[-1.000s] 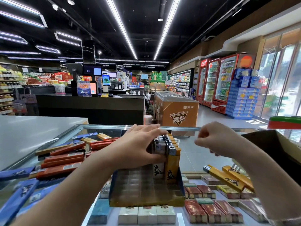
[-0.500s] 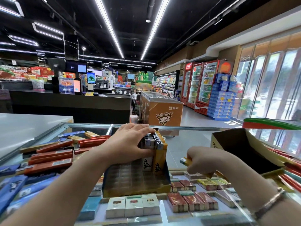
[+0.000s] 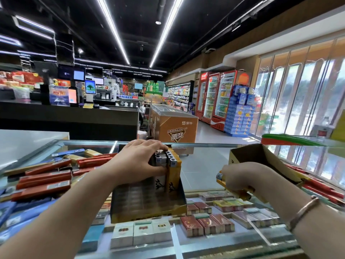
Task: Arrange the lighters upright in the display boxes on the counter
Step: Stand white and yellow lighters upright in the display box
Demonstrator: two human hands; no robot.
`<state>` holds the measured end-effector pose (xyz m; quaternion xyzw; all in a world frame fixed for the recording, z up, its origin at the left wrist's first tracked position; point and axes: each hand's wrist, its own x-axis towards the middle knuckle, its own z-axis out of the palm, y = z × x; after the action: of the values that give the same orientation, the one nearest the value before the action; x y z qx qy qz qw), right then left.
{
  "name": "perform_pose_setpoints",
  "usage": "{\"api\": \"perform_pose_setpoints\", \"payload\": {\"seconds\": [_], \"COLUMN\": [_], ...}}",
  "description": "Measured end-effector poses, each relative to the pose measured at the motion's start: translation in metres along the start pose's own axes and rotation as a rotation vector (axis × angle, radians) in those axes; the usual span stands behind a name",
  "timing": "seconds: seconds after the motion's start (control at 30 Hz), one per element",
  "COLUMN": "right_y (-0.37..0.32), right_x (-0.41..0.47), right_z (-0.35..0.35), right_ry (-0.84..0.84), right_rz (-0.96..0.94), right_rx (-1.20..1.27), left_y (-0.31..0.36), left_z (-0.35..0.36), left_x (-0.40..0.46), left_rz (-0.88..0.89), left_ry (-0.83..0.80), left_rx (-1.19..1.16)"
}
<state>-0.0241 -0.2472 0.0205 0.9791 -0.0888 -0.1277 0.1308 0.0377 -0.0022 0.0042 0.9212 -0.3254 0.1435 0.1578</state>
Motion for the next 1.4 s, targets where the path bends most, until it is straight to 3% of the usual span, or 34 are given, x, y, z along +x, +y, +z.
{"api": "perform_pose_setpoints", "payload": {"seconds": [0.2, 0.37, 0.47, 0.63, 0.73, 0.93, 1.1, 1.4], "right_y": [-0.014, -0.037, -0.052, -0.087, -0.102, -0.115, -0.105, -0.062], "right_x": [0.016, 0.043, 0.071, 0.110, 0.124, 0.130, 0.124, 0.094], "right_z": [0.009, 0.010, 0.005, -0.003, -0.011, -0.026, -0.027, -0.014], "right_ry": [-0.007, 0.189, 0.330, 0.352, 0.383, 0.237, 0.130, 0.112], "right_rz": [-0.049, -0.109, -0.113, -0.117, -0.043, -0.011, -0.124, -0.157], "right_rx": [0.312, 0.496, 0.780, 1.156, 1.079, 0.725, 0.755, 0.815], "left_y": [-0.003, -0.010, -0.012, -0.011, -0.012, -0.015, -0.017, -0.011], "left_z": [-0.006, -0.013, -0.017, -0.019, -0.018, -0.018, -0.018, -0.013], "left_x": [0.000, -0.002, -0.003, -0.004, -0.004, -0.005, -0.006, -0.005], "left_rz": [-0.079, -0.116, -0.110, -0.102, -0.097, -0.092, -0.091, -0.106], "left_ry": [-0.059, -0.122, -0.145, -0.148, -0.146, -0.131, -0.134, -0.101], "left_rx": [-0.077, -0.092, -0.122, -0.127, -0.125, -0.128, -0.132, -0.139]}}
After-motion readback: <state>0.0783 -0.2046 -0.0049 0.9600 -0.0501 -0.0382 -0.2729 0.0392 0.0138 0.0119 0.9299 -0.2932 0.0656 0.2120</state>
